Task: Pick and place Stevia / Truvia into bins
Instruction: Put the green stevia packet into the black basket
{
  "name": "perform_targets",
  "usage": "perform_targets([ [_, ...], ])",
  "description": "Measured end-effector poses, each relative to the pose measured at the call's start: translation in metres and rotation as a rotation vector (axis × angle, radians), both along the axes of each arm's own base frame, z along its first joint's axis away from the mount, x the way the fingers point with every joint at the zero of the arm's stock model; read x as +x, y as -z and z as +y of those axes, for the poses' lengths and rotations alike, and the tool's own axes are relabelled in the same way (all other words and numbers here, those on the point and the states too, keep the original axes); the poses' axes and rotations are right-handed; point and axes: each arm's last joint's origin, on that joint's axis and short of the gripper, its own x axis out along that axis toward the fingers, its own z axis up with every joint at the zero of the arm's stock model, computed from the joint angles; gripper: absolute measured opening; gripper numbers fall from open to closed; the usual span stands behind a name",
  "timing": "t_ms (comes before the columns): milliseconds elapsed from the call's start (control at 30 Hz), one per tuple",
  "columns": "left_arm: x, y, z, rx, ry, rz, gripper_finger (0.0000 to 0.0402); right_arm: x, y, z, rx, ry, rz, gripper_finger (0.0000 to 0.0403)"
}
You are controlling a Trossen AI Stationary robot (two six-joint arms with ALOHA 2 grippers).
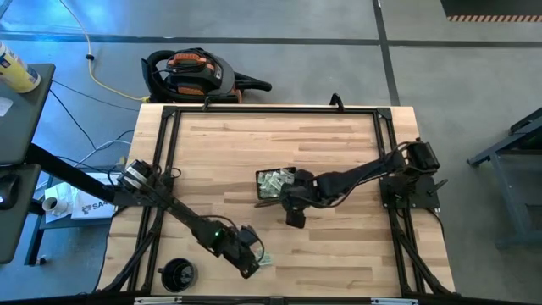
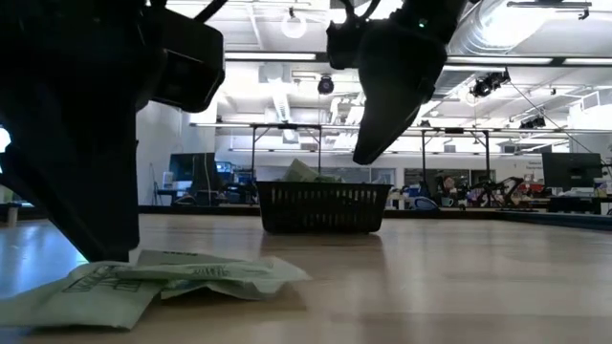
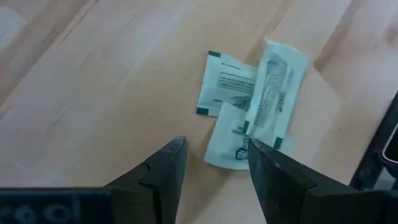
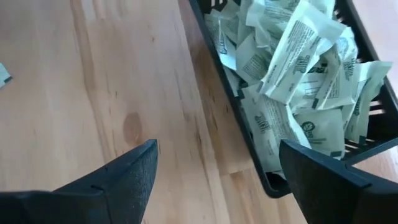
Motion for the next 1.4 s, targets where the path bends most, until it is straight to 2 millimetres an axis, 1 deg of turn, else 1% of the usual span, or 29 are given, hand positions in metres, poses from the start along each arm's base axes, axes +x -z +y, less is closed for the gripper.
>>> perform_targets([
  [100, 0.000, 0.007, 0.000, 0.023, -0.003, 0.020, 0.0210, -0.001, 0.000, 0.003, -0.005, 0.024, -0.009, 0.0324],
  [200, -0.001, 0.009, 0.002, 0.068, -0.016, 0.022, 0.0189, -0.001, 0.000, 0.004, -0.006, 0.044, -0.011, 0.0323],
  [267, -0.003, 0.011, 0.004, 0.120, -0.025, 0.033, 0.0163, -0.002, 0.000, 0.004, -0.006, 0.056, -0.010, 0.0323],
  [333, -0.006, 0.012, 0.008, 0.198, 0.000, 0.048, 0.0126, -0.002, 0.000, 0.004, -0.016, 0.062, -0.014, 0.0324],
  [400, -0.006, 0.013, 0.012, 0.233, 0.034, 0.067, 0.0084, -0.001, -0.001, 0.004, -0.013, 0.062, -0.023, 0.0323],
  [433, -0.006, 0.013, 0.014, 0.237, 0.045, 0.072, 0.0063, -0.001, -0.002, 0.005, 0.010, 0.048, -0.029, 0.0322],
  [500, -0.006, 0.006, 0.015, 0.228, 0.085, 0.066, 0.0027, 0.002, -0.008, 0.008, 0.101, -0.012, -0.061, 0.0322],
  [533, -0.005, -0.001, 0.015, 0.226, 0.103, 0.055, 0.0022, 0.004, -0.010, 0.012, 0.181, -0.059, -0.081, 0.0322],
  [567, -0.005, -0.007, 0.015, 0.240, 0.115, 0.039, 0.0022, 0.007, -0.013, 0.015, 0.273, -0.111, -0.097, 0.0321],
  [633, -0.008, -0.022, 0.015, 0.302, 0.129, 0.016, 0.0032, 0.012, -0.010, 0.024, 0.433, -0.180, -0.100, 0.0314],
  [700, -0.010, -0.049, 0.013, 0.334, 0.106, -0.066, 0.0057, 0.017, 0.002, 0.031, 0.505, -0.195, -0.071, 0.0295],
  [733, -0.015, -0.060, 0.012, 0.342, 0.090, -0.083, 0.0068, 0.019, 0.009, 0.035, 0.523, -0.194, -0.060, 0.0281],
  [767, -0.023, -0.067, 0.011, 0.351, 0.079, -0.078, 0.0077, 0.021, 0.016, 0.040, 0.538, -0.201, -0.056, 0.0262],
  [833, -0.038, -0.069, 0.008, 0.377, 0.076, -0.028, 0.0083, 0.027, 0.025, 0.050, 0.570, -0.215, -0.081, 0.0218],
  [900, -0.050, -0.072, 0.002, 0.378, 0.061, -0.015, 0.0078, 0.032, 0.030, 0.060, 0.598, -0.238, -0.122, 0.0166],
  [967, -0.060, -0.077, -0.003, 0.373, 0.031, -0.013, 0.0064, 0.035, 0.035, 0.068, 0.611, -0.253, -0.149, 0.0114],
  [1067, -0.073, -0.071, -0.007, 0.379, -0.021, 0.053, 0.0038, 0.041, 0.037, 0.072, 0.626, -0.260, -0.215, 0.0038],
  [1100, -0.075, -0.071, -0.009, 0.371, -0.039, 0.058, 0.0031, 0.043, 0.035, 0.072, 0.641, -0.259, -0.238, 0.0020],
  [1133, -0.075, -0.073, -0.009, 0.356, -0.059, 0.046, 0.0025, 0.045, 0.035, 0.073, 0.659, -0.256, -0.246, 0.0010],
  [1167, -0.075, -0.074, -0.009, 0.350, -0.077, 0.038, 0.0023, 0.048, 0.036, 0.074, 0.687, -0.254, -0.272, 0.0009],
  [1233, -0.077, -0.076, -0.006, 0.364, -0.100, 0.039, 0.0024, 0.053, 0.037, 0.078, 0.746, -0.236, -0.318, 0.0020],
  [1300, -0.075, -0.079, -0.004, 0.358, -0.122, 0.014, 0.0037, 0.058, 0.043, 0.084, 0.796, -0.230, -0.346, 0.0025],
  [1400, -0.073, -0.082, -0.001, 0.365, -0.140, -0.011, 0.0071, 0.063, 0.060, 0.094, 0.817, -0.220, -0.302, 0.0015],
])
